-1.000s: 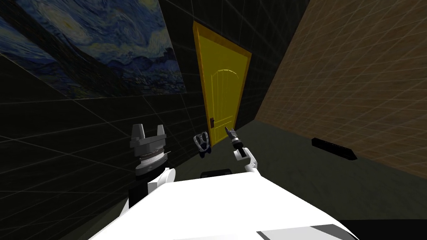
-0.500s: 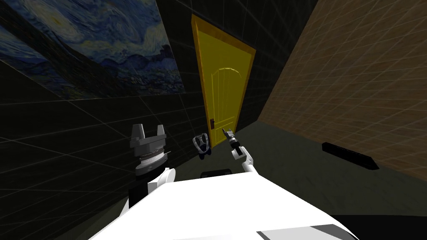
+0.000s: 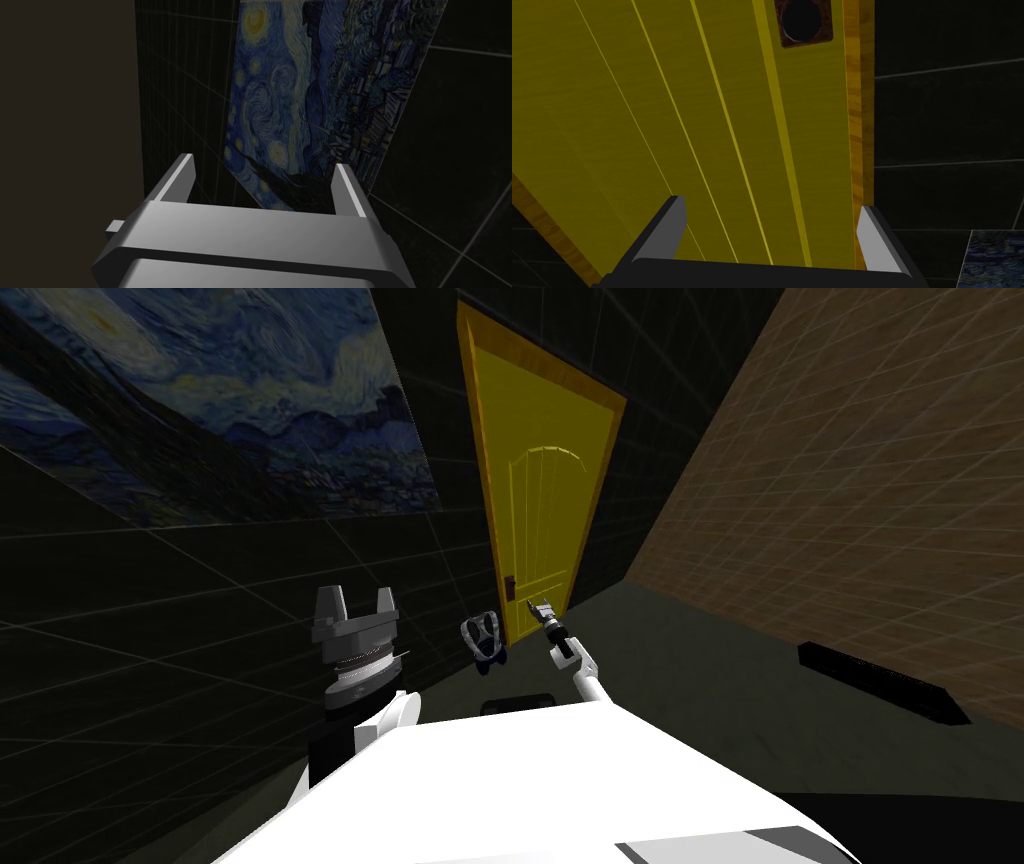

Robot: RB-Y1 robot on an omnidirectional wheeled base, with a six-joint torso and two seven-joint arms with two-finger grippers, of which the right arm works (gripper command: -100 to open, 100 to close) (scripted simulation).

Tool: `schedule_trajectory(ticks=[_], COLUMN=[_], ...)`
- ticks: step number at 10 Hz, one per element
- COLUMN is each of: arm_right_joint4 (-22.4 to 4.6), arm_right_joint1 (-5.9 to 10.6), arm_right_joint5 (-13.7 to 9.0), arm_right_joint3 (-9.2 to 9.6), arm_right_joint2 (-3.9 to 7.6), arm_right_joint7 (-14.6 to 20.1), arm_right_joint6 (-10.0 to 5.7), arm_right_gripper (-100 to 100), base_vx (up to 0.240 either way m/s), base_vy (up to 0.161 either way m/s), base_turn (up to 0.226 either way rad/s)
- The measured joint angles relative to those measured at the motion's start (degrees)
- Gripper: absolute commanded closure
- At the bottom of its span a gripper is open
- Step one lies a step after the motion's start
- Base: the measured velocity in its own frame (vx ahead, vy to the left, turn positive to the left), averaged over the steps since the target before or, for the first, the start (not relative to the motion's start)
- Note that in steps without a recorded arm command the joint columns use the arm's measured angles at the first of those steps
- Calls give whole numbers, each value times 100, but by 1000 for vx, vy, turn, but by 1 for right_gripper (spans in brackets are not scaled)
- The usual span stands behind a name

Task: Pull the door open

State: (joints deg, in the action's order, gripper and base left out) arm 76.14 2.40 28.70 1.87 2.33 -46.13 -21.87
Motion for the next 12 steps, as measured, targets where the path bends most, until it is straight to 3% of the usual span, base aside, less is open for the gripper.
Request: schedule_trajectory(ticks=[3,7,9,10,12], arm_right_joint4=[-483,-868,-1215,-1229,-1417], arm_right_joint1=[242,486,672,680,775], arm_right_joint5=[270,508,656,667,452], arm_right_joint3=[42,100,90,94,74], arm_right_joint2=[-85,-161,-260,-266,-128], arm_right_joint7=[-340,-597,-813,-839,-916], arm_right_joint6=[-46,0,-53,-52,-116], arm_right_gripper=[-100,-100,-100,-100,-100], base_vx=[111,85,102,-43,-80], base_vy=[-49,-27,-26,-4,12], base_turn=[64,35,46,161,108])
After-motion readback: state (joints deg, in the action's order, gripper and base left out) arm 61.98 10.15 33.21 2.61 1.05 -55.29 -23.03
